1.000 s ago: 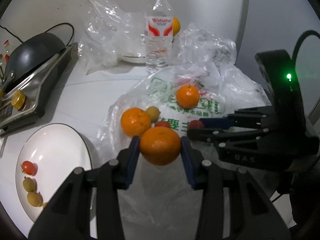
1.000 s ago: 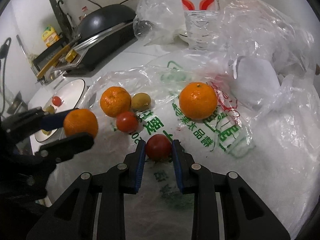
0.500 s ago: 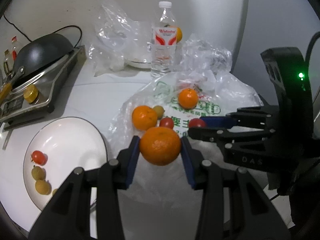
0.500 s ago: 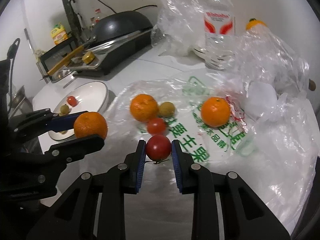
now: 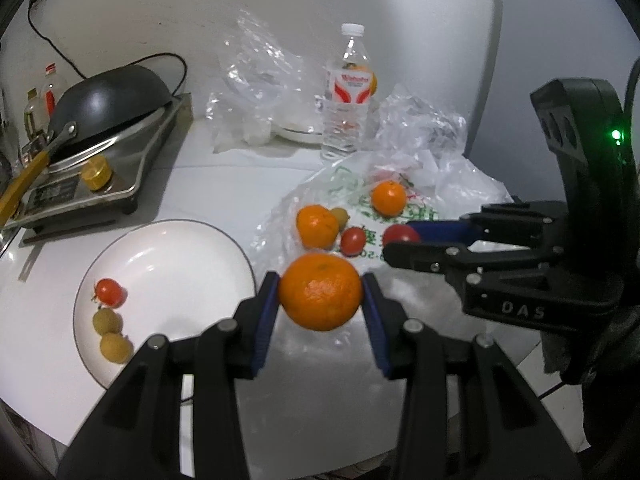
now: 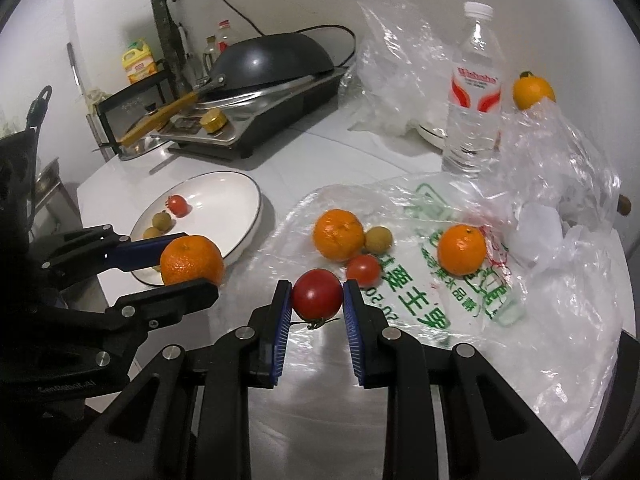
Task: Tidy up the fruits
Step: 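Carry the mandarin and the cherry tomato over the white plate with both tools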
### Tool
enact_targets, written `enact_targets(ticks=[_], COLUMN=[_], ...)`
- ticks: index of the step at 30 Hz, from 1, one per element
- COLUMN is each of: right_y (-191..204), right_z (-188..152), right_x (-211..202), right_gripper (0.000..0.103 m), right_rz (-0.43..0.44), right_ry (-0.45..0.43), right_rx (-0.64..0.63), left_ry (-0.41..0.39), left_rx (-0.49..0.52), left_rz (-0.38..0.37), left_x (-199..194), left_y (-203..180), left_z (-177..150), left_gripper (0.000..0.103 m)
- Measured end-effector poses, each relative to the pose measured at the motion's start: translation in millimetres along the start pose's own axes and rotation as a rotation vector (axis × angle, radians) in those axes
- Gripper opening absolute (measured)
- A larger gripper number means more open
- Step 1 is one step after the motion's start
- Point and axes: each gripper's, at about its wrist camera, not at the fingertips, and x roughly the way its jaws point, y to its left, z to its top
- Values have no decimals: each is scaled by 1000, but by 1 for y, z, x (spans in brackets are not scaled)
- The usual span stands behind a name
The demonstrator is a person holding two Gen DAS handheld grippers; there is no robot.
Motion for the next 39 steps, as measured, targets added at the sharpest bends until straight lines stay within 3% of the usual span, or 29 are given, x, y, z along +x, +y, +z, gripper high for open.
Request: enact_targets(ticks=[23, 39], right_y=[51, 76], right_z=[25, 41], right_x=[7, 34], right_gripper=[28, 28], right_rz=[8, 44], right_ry=[4, 30], right_rx=[-93, -125], left_ry=[-32, -18], left_rx=[-77, -108], left_rz=[47, 75], left_x=[-27, -21], left_y=[56, 93], left_z=[-20, -23], left_gripper=[42, 42])
